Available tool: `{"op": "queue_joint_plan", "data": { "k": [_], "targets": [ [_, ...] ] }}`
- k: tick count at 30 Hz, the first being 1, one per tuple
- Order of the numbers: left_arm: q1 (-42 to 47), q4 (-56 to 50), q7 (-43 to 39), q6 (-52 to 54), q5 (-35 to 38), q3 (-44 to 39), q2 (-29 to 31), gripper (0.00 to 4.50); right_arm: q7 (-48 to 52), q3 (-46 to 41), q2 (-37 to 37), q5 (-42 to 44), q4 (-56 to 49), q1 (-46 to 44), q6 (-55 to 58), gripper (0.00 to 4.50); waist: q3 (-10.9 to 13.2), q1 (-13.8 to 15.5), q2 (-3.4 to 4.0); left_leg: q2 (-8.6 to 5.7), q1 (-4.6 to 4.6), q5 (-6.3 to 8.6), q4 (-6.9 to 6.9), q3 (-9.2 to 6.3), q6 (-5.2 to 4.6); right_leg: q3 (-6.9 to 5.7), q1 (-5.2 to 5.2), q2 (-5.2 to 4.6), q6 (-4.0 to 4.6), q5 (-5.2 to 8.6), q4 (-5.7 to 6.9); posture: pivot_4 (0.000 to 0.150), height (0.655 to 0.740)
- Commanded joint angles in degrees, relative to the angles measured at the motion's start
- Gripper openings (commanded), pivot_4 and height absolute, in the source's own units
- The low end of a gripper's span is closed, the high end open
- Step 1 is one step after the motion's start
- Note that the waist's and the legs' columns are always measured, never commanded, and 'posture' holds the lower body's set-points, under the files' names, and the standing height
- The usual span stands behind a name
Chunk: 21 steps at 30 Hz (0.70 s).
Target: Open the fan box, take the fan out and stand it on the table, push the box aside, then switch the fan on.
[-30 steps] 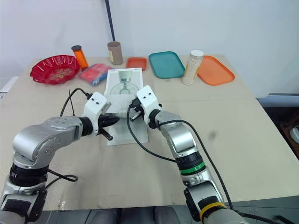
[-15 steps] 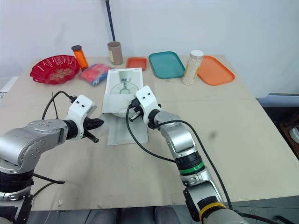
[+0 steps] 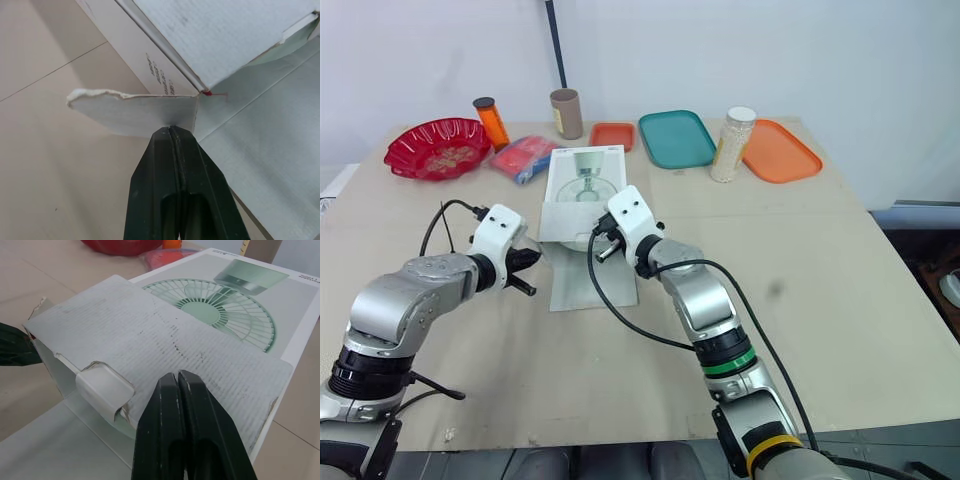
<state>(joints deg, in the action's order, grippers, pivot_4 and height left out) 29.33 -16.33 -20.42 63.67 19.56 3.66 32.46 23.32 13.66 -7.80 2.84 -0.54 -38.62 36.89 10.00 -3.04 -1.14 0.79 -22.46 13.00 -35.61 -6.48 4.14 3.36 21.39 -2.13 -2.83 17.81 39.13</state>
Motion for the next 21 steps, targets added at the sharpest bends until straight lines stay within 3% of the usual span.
{"op": "queue_joint_plan", "data": {
  "k": [1, 11, 21],
  "targets": [
    [2.0, 1.3, -0.3, -3.9, -1.0, -0.8, -1.4, 0.00, -0.1, 0.9, 0.2, -0.5, 0.1, 1.1, 0.5, 0.06, 0.0, 0.1, 0.00, 0.00, 0.00, 0.00, 0.00, 0.00, 0.00, 0.00, 0.00, -0.01, 0.00, 0.00, 0.00, 0.150, 0.7400],
    [3.6, 6.0, -4.7, -12.7, -0.9, -0.5, -5.2, 0.00, -0.3, 0.9, 0.8, -1.2, 1.0, 0.6, 0.0, 0.06, 0.0, 0.4, -0.01, -0.07, -0.03, -0.01, -0.02, -0.01, 0.01, -0.05, -0.01, -0.10, -0.01, 0.00, 0.00, 0.150, 0.7400],
    [2.5, 8.5, -6.8, -15.2, -3.0, -0.8, -3.4, 0.00, -0.9, 0.7, 1.7, -1.2, 0.9, 0.9, 0.8, 0.06, 0.0, 0.4, -0.01, -0.11, -0.05, -0.01, -0.01, -0.06, 0.02, -0.10, -0.02, -0.14, -0.02, 0.01, 0.00, 0.150, 0.7400]
  ]
}}
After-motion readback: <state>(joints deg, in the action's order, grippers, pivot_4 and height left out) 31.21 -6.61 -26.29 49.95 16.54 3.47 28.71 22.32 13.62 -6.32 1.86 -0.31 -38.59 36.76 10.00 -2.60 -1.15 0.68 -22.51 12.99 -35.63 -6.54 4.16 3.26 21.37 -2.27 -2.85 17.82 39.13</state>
